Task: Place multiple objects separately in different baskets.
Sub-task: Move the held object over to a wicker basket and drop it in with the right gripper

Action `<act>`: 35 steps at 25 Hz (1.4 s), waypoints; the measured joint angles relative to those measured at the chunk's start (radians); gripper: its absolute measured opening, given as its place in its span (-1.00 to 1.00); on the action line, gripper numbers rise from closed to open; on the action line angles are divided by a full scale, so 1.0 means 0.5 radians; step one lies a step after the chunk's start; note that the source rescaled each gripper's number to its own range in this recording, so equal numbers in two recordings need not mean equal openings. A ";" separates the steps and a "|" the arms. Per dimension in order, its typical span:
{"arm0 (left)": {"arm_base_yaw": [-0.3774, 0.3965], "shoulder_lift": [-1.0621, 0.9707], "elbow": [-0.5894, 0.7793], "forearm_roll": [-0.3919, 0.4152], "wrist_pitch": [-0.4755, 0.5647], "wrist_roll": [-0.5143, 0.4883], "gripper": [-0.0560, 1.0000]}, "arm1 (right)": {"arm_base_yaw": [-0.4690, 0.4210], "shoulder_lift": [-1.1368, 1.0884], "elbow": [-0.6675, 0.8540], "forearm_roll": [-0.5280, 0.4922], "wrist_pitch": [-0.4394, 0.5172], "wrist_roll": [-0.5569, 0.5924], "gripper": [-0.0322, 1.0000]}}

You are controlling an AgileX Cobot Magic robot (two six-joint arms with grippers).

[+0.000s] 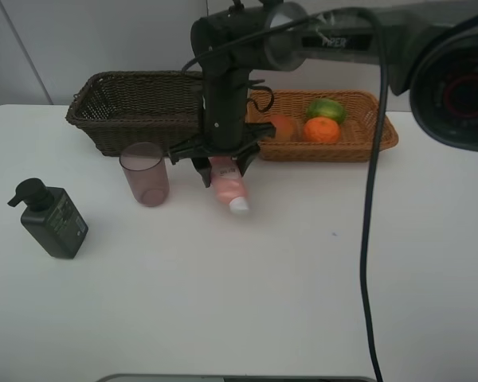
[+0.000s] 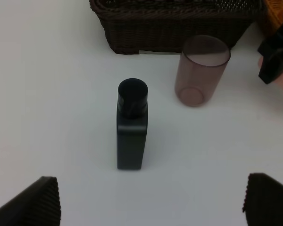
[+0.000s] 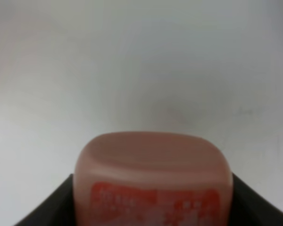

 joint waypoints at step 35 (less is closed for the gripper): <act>0.000 0.000 0.000 0.000 0.000 0.000 1.00 | -0.087 0.200 -0.363 -0.256 -1.799 -0.095 -0.93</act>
